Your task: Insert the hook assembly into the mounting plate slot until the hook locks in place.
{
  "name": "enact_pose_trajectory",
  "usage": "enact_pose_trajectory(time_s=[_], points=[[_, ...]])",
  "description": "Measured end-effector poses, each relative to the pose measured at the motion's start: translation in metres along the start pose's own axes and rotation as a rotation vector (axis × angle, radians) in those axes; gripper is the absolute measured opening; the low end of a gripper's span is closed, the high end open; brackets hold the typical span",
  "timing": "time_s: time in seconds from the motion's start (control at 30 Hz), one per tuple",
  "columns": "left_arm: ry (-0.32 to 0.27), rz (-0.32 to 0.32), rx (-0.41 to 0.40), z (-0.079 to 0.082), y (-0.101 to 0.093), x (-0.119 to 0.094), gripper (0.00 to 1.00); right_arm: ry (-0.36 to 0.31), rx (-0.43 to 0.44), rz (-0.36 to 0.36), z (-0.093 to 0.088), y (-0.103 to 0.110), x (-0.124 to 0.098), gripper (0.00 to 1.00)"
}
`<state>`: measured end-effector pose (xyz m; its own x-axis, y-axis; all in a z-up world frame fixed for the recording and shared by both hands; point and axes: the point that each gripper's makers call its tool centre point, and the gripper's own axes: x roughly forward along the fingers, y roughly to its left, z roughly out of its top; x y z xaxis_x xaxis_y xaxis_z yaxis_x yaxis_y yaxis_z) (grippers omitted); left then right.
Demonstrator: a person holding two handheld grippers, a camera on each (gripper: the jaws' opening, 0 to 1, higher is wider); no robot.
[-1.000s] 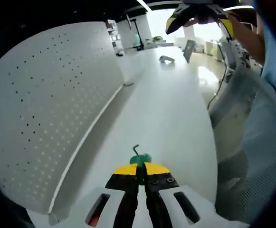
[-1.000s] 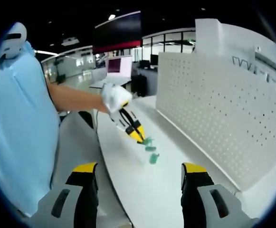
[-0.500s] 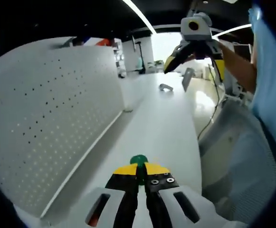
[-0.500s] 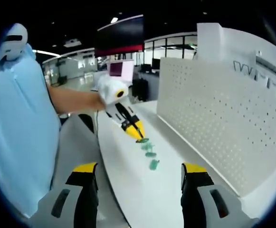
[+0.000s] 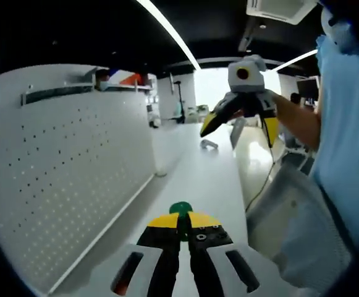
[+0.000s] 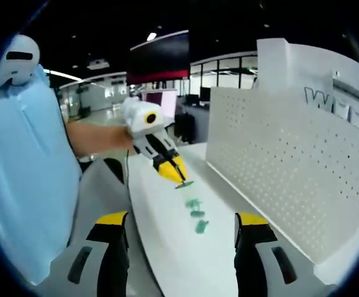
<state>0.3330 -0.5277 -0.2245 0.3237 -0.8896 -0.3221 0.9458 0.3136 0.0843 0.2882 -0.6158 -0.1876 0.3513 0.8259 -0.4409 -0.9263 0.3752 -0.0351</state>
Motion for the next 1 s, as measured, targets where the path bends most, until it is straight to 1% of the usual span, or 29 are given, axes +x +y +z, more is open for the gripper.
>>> enact_pose_trajectory(time_s=[0.17, 0.27, 0.47, 0.6, 0.77, 1.0], points=[[-0.038, -0.005, 0.004, 0.012, -0.003, -0.004, 0.03, -0.017, -0.002, 0.011, 0.005, 0.0, 0.002, 0.68], [-0.061, -0.008, 0.001, 0.017, -0.005, -0.007, 0.03, -0.039, -0.005, 0.017, 0.01, 0.0, 0.005, 0.69], [-0.097, -0.008, -0.009, 0.024, -0.006, -0.013, 0.03, -0.08, -0.002, 0.054, 0.02, 0.006, 0.014, 0.67], [-0.142, -0.016, -0.02, 0.033, -0.009, -0.017, 0.03, -0.095, -0.002, 0.077, 0.024, 0.01, 0.02, 0.65], [-0.176, -0.019, -0.026, 0.04, -0.01, -0.021, 0.03, -0.128, 0.003, 0.114, 0.032, 0.014, 0.025, 0.63], [-0.249, -0.05, -0.046, 0.054, -0.017, -0.027, 0.03, -0.173, 0.012, 0.16, 0.043, 0.021, 0.031, 0.58]])
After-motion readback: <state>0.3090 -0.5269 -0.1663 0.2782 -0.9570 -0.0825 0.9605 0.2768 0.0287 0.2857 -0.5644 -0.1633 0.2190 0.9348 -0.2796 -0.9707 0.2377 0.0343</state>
